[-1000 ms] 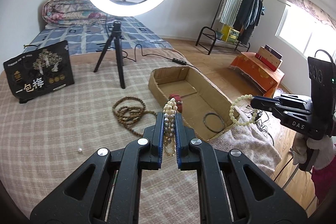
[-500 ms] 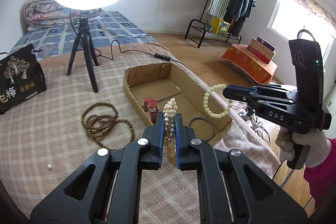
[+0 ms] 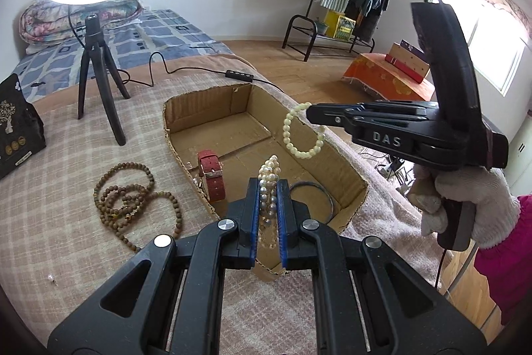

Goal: Organize jewelry
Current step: 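Carry the necklace into the box and open the left tool while the right releases the bracelet there, then withdraw both open tools from the box back over the bed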

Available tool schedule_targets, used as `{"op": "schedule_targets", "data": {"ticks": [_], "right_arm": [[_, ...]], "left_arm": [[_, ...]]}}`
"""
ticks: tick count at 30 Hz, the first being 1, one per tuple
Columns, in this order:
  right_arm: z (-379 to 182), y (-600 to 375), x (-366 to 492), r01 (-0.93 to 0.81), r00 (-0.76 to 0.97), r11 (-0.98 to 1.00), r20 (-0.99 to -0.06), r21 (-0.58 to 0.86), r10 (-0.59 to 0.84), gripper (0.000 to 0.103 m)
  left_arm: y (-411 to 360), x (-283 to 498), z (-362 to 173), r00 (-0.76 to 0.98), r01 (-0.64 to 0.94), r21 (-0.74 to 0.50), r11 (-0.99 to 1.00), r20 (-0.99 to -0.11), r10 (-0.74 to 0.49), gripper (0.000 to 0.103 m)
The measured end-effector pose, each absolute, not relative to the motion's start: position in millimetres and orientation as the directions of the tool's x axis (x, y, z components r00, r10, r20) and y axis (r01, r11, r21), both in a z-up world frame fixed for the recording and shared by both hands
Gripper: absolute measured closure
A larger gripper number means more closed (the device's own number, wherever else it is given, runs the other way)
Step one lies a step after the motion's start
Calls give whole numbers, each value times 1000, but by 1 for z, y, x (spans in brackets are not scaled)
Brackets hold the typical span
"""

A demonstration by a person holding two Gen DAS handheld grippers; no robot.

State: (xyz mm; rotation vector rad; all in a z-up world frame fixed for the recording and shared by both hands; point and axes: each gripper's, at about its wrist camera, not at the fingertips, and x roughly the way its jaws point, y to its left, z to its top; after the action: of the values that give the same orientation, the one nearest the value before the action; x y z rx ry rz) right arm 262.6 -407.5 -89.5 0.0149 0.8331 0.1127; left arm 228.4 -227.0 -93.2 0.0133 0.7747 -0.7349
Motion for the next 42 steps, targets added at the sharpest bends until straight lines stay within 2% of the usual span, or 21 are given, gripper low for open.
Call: {"op": "schedule_targets", "data": {"ticks": [9, 10, 11, 13, 15, 16, 17, 19, 21, 23, 27, 29, 42], "right_arm": [[-100, -412, 275, -86, 653, 992, -748, 87, 122, 97], [-100, -412, 275, -90, 649, 992, -750, 93, 129, 93], [-100, -412, 274, -88, 651, 992, -749, 90, 126, 83], [-100, -412, 274, -79, 659, 994, -744, 76, 109, 74], [-100, -412, 275, -72, 659, 995, -745, 74, 103, 66], [-100, -412, 274, -69, 659, 995, -745, 74, 101, 56], [-100, -412, 273, -61, 663, 996, -743, 68, 92, 44], [-99, -410, 271, -50, 674, 998, -736, 45, 67, 32], [-98, -408, 269, -44, 676, 999, -735, 31, 53, 28], [-96, -407, 268, -34, 679, 999, -733, 22, 40, 20], [-90, -405, 265, -17, 690, 1000, -723, 7, 17, 12], [-88, -404, 262, -13, 696, 1000, -718, 5, 12, 2], [-64, -392, 245, -13, 723, 997, -688, 78, 63, 0]], "left_arm": [[-241, 224, -99, 468, 632, -215, 745, -660, -588, 96], [-243, 223, -99, 470, 631, -209, 747, -663, -583, 96], [-244, 223, -99, 468, 631, -208, 748, -666, -580, 95], [-244, 223, -100, 463, 632, -210, 746, -669, -581, 89], [-243, 223, -100, 470, 630, -206, 749, -666, -579, 58], [-242, 221, -100, 478, 629, -202, 751, -661, -578, 55], [-241, 220, -100, 483, 629, -198, 751, -657, -578, 55], [-241, 218, -99, 488, 631, -188, 753, -659, -573, 55], [-239, 217, -98, 490, 630, -183, 755, -660, -569, 55], [-238, 216, -98, 487, 630, -186, 754, -662, -570, 55], [-233, 213, -96, 491, 626, -183, 758, -662, -566, 55], [-230, 211, -95, 493, 624, -183, 760, -662, -565, 55], [-179, 193, -82, 556, 579, -149, 801, -646, -522, 55]]}}
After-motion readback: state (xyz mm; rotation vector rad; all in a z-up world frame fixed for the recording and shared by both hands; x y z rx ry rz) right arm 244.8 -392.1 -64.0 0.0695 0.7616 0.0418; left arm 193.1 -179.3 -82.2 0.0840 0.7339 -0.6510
